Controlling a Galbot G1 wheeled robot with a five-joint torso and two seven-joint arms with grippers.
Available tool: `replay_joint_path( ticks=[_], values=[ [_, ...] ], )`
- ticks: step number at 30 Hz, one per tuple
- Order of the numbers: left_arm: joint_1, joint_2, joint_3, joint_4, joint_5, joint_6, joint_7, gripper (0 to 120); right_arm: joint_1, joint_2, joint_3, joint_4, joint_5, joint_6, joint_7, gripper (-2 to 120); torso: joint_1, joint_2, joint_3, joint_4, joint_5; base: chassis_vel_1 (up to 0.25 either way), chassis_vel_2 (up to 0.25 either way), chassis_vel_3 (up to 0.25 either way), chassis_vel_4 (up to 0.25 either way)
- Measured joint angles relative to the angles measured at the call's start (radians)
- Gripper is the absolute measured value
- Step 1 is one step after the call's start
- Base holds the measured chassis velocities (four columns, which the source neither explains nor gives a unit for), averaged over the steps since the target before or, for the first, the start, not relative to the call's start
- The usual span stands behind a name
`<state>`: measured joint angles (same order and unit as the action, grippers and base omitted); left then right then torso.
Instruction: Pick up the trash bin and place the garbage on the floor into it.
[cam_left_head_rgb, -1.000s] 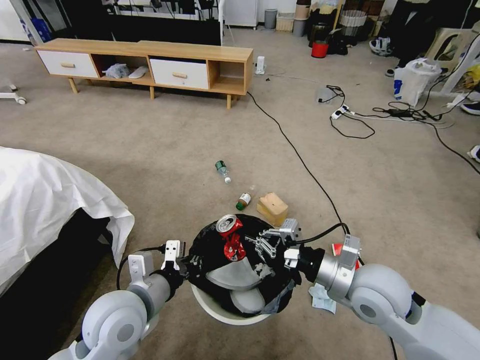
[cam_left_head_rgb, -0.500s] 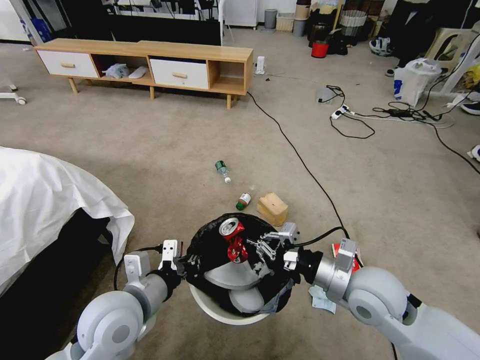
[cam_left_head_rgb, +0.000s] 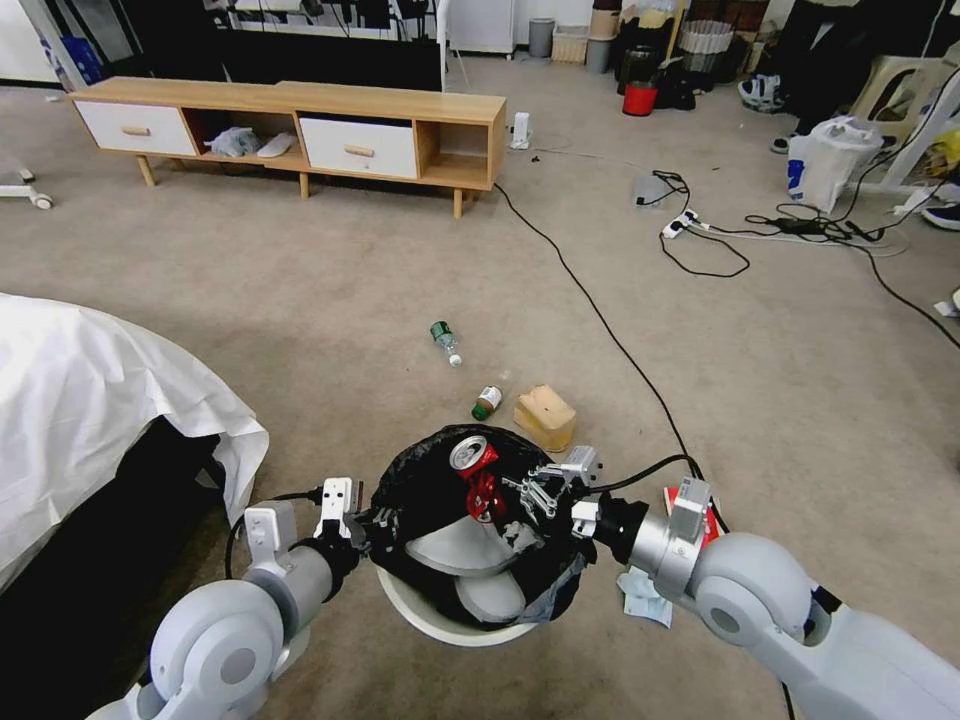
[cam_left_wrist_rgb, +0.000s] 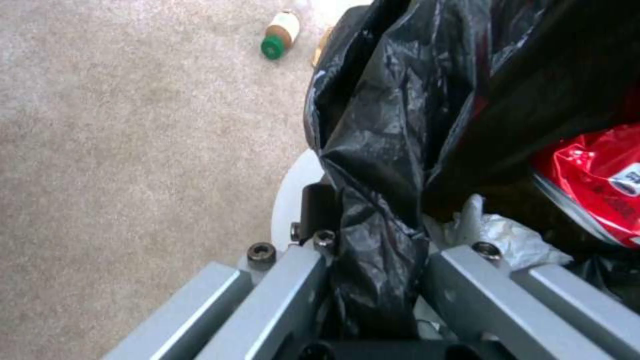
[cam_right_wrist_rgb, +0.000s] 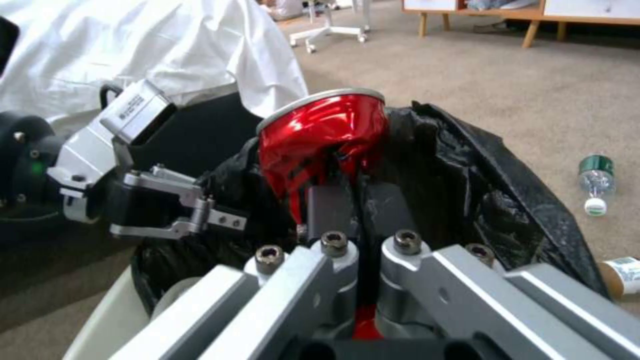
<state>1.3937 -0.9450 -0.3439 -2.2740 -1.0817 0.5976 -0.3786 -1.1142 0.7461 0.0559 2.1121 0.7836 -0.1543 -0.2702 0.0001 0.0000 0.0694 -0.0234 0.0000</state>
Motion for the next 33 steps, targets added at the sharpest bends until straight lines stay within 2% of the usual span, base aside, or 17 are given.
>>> replay_joint_path(
  ticks=[2,4,7,9,10,12,13,16,21,25,27,33],
  values=[
    [0.0,-0.001,0.0,0.001,0.0,0.0,0.0,1,0.001,0.002,-0.002,-0.003,-0.002,0.0,0.001,3,0.0,0.0,0.0,0.0,0.0,0.0,0.0,0.0,0.0],
    [-0.001,-0.002,0.001,0.003,-0.001,0.0,-0.001,1,0.004,0.003,-0.005,-0.007,-0.004,0.001,0.004,14,0.0,0.0,0.0,0.0,0.0,0.0,0.0,0.0,0.0],
    [-0.001,-0.002,0.001,0.004,-0.002,0.0,-0.001,1,0.004,0.003,-0.006,-0.008,-0.004,0.001,0.005,17,0.0,0.0,0.0,0.0,0.0,0.0,0.0,0.0,0.0],
    [-0.004,-0.002,0.001,0.006,-0.005,0.0,-0.003,1,0.006,0.004,-0.011,-0.014,-0.008,0.002,0.005,30,0.0,0.0,0.0,0.0,0.0,0.0,0.0,0.0,0.0],
    [-0.004,-0.002,0.001,0.006,-0.005,0.0,-0.003,1,0.006,0.004,-0.011,-0.014,-0.008,0.002,0.005,30,0.0,0.0,0.0,0.0,0.0,0.0,0.0,0.0,0.0],
    [-0.006,-0.006,0.001,0.007,-0.008,-0.001,-0.006,1,0.01,0.008,-0.019,-0.022,-0.013,0.003,0.006,41,0.0,0.0,0.0,0.0,0.0,0.0,0.0,0.0,0.0],
    [-0.006,-0.006,0.001,0.007,-0.008,-0.001,-0.006,1,0.01,0.008,-0.019,-0.022,-0.013,0.003,0.006,41,0.0,0.0,0.0,0.0,0.0,0.0,0.0,0.0,0.0],
    [-0.011,-0.008,0.001,0.012,-0.015,-0.001,-0.011,1,0.024,0.018,-0.033,-0.034,-0.014,0.002,0.009,56,0.0,0.0,0.0,0.0,0.0,0.0,0.0,0.0,0.0],
    [-0.019,-0.004,-0.002,0.015,-0.025,-0.001,-0.013,1,0.039,0.029,-0.046,-0.041,-0.006,-0.003,0.012,63,0.0,0.0,0.0,0.0,0.0,0.0,0.0,0.0,0.0],
    [-0.019,-0.005,-0.003,0.017,-0.026,-0.001,-0.014,1,0.041,0.033,-0.052,-0.042,-0.004,-0.005,0.014,64,0.0,0.0,0.0,0.0,0.0,0.0,0.0,0.0,0.0],
    [-0.016,-0.01,-0.003,0.019,-0.025,-0.001,-0.014,1,0.04,0.035,-0.057,-0.046,-0.006,-0.006,0.015,69,0.0,0.0,0.0,0.0,0.0,0.0,0.0,0.0,0.0],
    [-0.018,-0.011,-0.003,0.021,-0.026,-0.001,-0.015,1,0.038,0.035,-0.057,-0.048,-0.008,-0.006,0.015,71,0.0,0.0,0.0,-0.0001,0.0,0.0,0.0,0.0,0.0]
  ],
)
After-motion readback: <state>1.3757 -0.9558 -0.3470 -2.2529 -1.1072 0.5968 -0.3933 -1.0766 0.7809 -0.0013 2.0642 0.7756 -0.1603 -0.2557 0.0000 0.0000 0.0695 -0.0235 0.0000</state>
